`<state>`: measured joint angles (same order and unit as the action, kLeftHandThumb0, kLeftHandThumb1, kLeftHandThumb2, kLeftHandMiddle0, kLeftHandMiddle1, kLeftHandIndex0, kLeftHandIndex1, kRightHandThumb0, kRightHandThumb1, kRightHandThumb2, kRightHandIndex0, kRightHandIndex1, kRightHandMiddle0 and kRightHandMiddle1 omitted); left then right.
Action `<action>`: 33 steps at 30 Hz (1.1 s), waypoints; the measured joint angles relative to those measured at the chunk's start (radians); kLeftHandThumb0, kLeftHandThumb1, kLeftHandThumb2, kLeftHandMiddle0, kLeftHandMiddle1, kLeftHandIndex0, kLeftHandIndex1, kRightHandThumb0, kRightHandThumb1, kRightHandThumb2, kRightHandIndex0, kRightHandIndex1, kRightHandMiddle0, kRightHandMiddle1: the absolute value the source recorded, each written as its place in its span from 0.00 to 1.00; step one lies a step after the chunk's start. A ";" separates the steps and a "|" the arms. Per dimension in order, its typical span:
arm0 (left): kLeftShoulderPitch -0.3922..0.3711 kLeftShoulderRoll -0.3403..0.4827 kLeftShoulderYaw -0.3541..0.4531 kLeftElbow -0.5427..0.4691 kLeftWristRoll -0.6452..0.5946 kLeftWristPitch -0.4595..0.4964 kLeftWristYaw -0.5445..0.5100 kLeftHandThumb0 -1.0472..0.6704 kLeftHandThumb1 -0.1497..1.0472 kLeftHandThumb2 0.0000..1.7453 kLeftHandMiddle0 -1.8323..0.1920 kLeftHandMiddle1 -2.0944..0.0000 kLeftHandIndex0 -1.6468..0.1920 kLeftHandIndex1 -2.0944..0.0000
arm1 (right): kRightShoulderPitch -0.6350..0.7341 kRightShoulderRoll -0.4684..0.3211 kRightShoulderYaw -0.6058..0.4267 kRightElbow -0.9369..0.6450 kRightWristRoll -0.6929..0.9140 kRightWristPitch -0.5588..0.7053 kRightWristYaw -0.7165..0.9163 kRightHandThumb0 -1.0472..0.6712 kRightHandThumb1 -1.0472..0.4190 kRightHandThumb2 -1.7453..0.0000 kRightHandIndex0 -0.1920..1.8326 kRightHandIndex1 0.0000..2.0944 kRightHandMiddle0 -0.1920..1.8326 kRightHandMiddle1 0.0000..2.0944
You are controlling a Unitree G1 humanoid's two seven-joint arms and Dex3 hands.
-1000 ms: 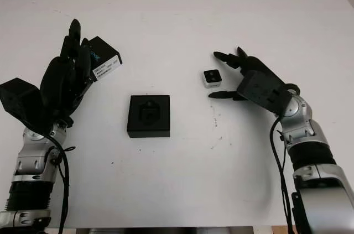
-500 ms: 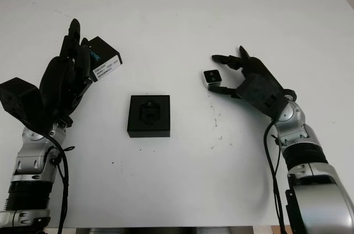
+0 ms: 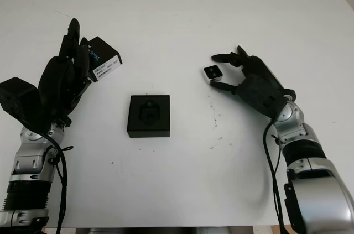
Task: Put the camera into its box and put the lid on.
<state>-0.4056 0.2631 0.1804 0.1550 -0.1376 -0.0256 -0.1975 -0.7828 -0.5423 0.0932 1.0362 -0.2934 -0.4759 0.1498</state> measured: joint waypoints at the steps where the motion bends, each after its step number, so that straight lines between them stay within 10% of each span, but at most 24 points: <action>1: -0.001 0.000 0.000 0.000 0.000 0.000 0.000 0.14 1.00 0.34 1.00 1.00 1.00 1.00 | -0.003 -0.001 0.000 0.002 0.000 0.000 0.007 0.37 0.09 0.97 0.14 0.03 0.34 0.62; 33: -0.031 0.005 0.000 0.033 -0.013 0.026 -0.007 0.17 1.00 0.33 1.00 1.00 1.00 1.00 | -0.017 -0.006 -0.004 -0.015 0.039 0.047 0.099 0.38 0.11 0.97 0.18 0.03 0.22 0.87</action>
<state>-0.4370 0.2681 0.1799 0.1881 -0.1507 0.0002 -0.2049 -0.7999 -0.5484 0.0897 1.0207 -0.2545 -0.4288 0.2486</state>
